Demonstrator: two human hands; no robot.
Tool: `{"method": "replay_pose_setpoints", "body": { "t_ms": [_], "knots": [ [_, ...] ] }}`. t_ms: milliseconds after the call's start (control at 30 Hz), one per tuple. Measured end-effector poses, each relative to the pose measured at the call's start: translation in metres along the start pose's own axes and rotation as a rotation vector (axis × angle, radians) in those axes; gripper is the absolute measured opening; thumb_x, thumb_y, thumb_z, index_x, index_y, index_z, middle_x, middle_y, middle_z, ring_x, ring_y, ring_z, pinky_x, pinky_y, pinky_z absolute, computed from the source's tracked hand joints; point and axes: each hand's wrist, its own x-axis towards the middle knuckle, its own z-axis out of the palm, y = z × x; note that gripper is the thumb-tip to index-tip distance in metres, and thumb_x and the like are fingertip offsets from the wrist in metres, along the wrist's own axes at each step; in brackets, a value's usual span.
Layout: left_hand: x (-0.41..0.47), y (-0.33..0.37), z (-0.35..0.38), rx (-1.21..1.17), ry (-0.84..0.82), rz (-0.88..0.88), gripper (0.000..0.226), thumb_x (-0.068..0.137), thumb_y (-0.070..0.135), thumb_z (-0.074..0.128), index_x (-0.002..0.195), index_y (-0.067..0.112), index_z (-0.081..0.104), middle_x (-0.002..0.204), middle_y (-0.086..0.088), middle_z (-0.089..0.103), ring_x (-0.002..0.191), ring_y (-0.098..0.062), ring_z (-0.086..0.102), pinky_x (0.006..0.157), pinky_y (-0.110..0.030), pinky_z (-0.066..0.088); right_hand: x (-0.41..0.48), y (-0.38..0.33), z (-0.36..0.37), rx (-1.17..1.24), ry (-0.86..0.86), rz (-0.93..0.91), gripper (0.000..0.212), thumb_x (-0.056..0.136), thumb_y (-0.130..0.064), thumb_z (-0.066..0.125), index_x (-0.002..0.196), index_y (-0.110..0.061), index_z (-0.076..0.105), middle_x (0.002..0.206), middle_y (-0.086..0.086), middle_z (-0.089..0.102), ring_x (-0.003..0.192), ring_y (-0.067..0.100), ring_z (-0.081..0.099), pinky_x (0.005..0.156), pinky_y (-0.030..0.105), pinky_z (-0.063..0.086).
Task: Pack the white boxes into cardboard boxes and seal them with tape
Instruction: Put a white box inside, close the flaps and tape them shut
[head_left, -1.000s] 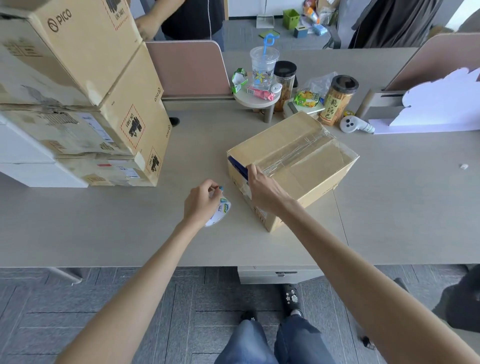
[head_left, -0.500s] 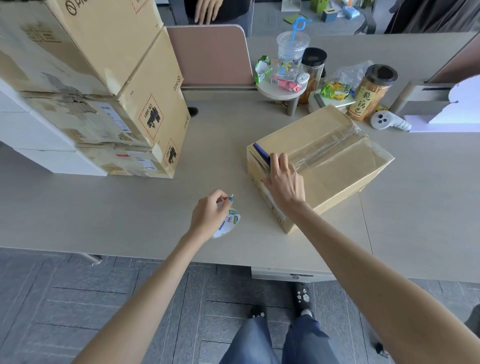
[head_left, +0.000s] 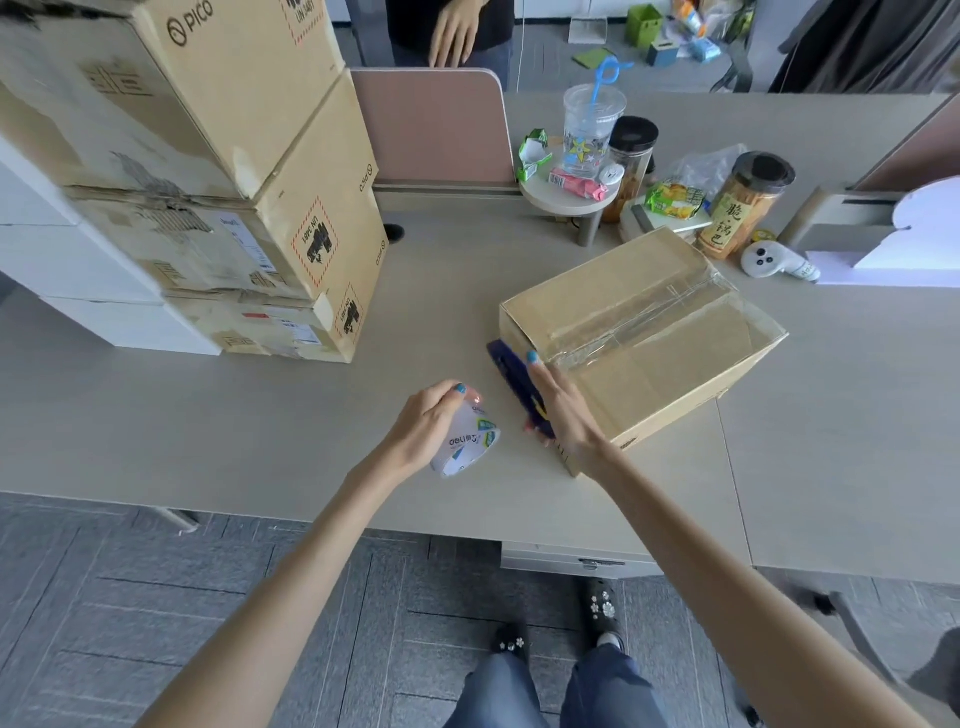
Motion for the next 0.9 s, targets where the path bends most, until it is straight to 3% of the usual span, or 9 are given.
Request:
{"method": "replay_pose_setpoints", "body": {
  "t_ms": [100,267,367,433,500,600,700,767,900],
  "knots": [
    [0.001,0.007,-0.001,0.037,-0.032,0.018,0.047,0.087,0.042,0.033,0.1,0.012,0.067,0.101,-0.014,0.068,0.084,-0.017,0.055,0.072,-0.028,0.037,-0.006,0.002,0.009,-0.03,-0.067,-0.024,0.048,0.082,-0.059,0.055,0.099,-0.014,0.053,0.072,0.005,0.054,0.055,0.022,0.054,0.041,0.026,0.033],
    [-0.001,0.012,0.001,0.052,-0.031,0.045,0.046,0.091,0.037,0.032,0.089,-0.003,0.053,0.066,0.003,0.042,0.055,-0.005,0.034,0.059,-0.031,0.026,-0.011,0.0,0.016,-0.156,0.003,-0.131,0.029,0.087,-0.032,0.071,0.104,-0.013,0.057,0.065,-0.001,0.057,0.044,0.013,0.05,0.039,0.022,0.035],
    [-0.001,0.011,0.002,0.06,-0.01,0.014,0.054,0.088,0.042,0.033,0.092,-0.008,0.052,0.067,0.001,0.038,0.056,-0.008,0.032,0.059,-0.032,0.025,-0.009,0.0,0.017,-0.186,0.034,-0.153,0.013,0.09,-0.015,0.064,0.101,-0.012,0.059,0.064,-0.001,0.058,0.039,0.008,0.05,0.039,0.025,0.038],
    [-0.002,0.012,0.002,0.039,-0.036,-0.004,0.048,0.087,0.041,0.042,0.097,-0.002,0.063,0.072,0.0,0.056,0.063,-0.009,0.048,0.064,-0.031,0.036,-0.008,0.002,0.018,-0.158,0.082,-0.12,0.006,0.085,-0.019,0.064,0.091,-0.019,0.062,0.064,0.001,0.061,0.051,0.016,0.056,0.049,0.033,0.046],
    [-0.002,0.013,0.005,0.006,-0.065,-0.006,0.028,0.09,0.024,0.053,0.106,0.008,0.07,0.094,-0.003,0.072,0.086,-0.012,0.067,0.079,-0.032,0.05,-0.007,0.003,0.017,-0.149,0.141,-0.069,0.003,0.077,-0.029,0.064,0.079,-0.027,0.062,0.068,-0.003,0.062,0.065,0.019,0.055,0.062,0.034,0.043],
    [-0.001,0.012,0.013,0.032,-0.006,0.043,0.024,0.093,0.006,0.056,0.112,0.013,0.069,0.105,-0.003,0.072,0.101,-0.016,0.068,0.09,-0.037,0.053,-0.009,-0.002,0.016,0.054,0.163,0.005,0.005,0.073,-0.023,0.065,0.072,-0.02,0.062,0.064,-0.002,0.057,0.063,0.018,0.05,0.057,0.027,0.034],
    [-0.005,0.018,0.021,0.006,0.1,0.073,0.029,0.095,0.012,0.06,0.122,0.014,0.051,0.094,-0.009,0.067,0.087,-0.018,0.062,0.079,-0.034,0.049,-0.01,-0.009,0.011,0.304,0.138,0.142,0.012,0.084,-0.003,0.064,0.073,-0.009,0.063,0.06,0.004,0.057,0.053,0.017,0.049,0.045,0.02,0.032],
    [-0.008,0.023,0.022,-0.089,0.152,0.111,0.038,0.093,0.008,0.061,0.122,0.014,0.036,0.076,-0.014,0.058,0.07,-0.021,0.051,0.068,-0.032,0.041,-0.013,-0.014,0.007,0.371,0.106,0.223,0.011,0.086,-0.005,0.065,0.075,-0.007,0.065,0.057,0.003,0.06,0.05,0.015,0.052,0.044,0.018,0.035],
    [-0.011,0.029,0.025,-0.13,0.164,0.224,0.035,0.09,0.0,0.057,0.113,0.011,0.035,0.071,-0.007,0.059,0.065,-0.022,0.05,0.065,-0.033,0.04,-0.013,-0.016,-0.003,0.308,0.103,0.213,0.013,0.088,-0.01,0.063,0.075,-0.006,0.063,0.061,0.006,0.058,0.051,0.018,0.049,0.046,0.019,0.036]
  ]
}}
